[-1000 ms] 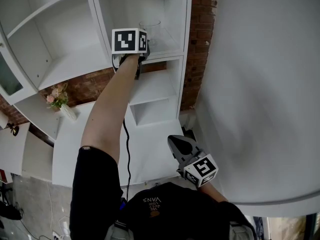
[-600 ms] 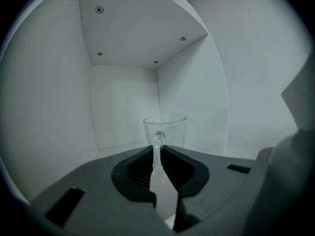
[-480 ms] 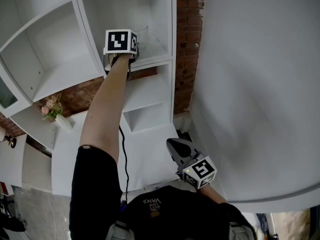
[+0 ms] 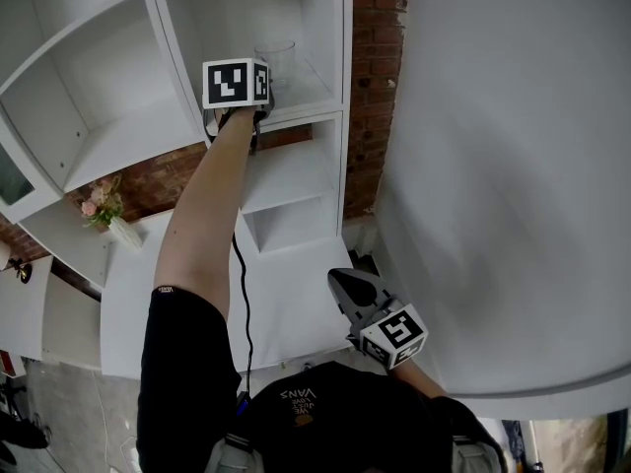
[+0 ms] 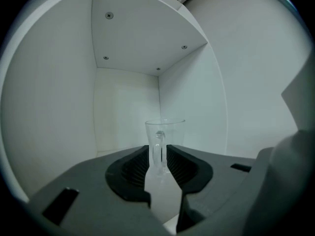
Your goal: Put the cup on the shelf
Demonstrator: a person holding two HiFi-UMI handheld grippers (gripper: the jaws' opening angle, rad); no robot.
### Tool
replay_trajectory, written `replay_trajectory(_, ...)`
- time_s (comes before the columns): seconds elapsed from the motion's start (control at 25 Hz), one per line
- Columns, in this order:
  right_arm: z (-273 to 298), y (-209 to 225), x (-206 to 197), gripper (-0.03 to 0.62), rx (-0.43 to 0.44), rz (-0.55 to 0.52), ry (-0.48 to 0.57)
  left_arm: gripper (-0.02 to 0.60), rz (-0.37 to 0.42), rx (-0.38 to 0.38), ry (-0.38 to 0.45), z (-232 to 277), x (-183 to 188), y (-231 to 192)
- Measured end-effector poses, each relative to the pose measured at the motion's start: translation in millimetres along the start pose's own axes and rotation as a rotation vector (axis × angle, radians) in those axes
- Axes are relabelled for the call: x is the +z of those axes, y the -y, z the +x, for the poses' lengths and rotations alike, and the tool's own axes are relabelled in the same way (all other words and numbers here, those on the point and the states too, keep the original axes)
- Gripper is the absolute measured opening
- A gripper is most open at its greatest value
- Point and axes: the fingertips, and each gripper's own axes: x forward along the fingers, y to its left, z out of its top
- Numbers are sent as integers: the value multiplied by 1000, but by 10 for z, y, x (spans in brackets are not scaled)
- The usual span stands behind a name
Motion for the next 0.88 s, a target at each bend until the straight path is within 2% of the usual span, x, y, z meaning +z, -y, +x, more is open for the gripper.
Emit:
replay_trajectory(0.32, -103, -106, -36, -5, 40, -14, -9, 101, 3, -4, 143, -322, 71, 67)
replay_trajectory(0.48, -203, -182, -49, -5, 58, -10, -20, 101, 40, -12, 211, -537, 17, 171)
replay_trajectory(0.72, -402, -261, -107, -5, 87, -5, -36, 101, 62, -32, 281, -862, -260, 380)
replay_trajectory(0.88, -548, -345, -177, -5, 108, 9, -51, 101, 111, -50, 306, -1107, -515, 570)
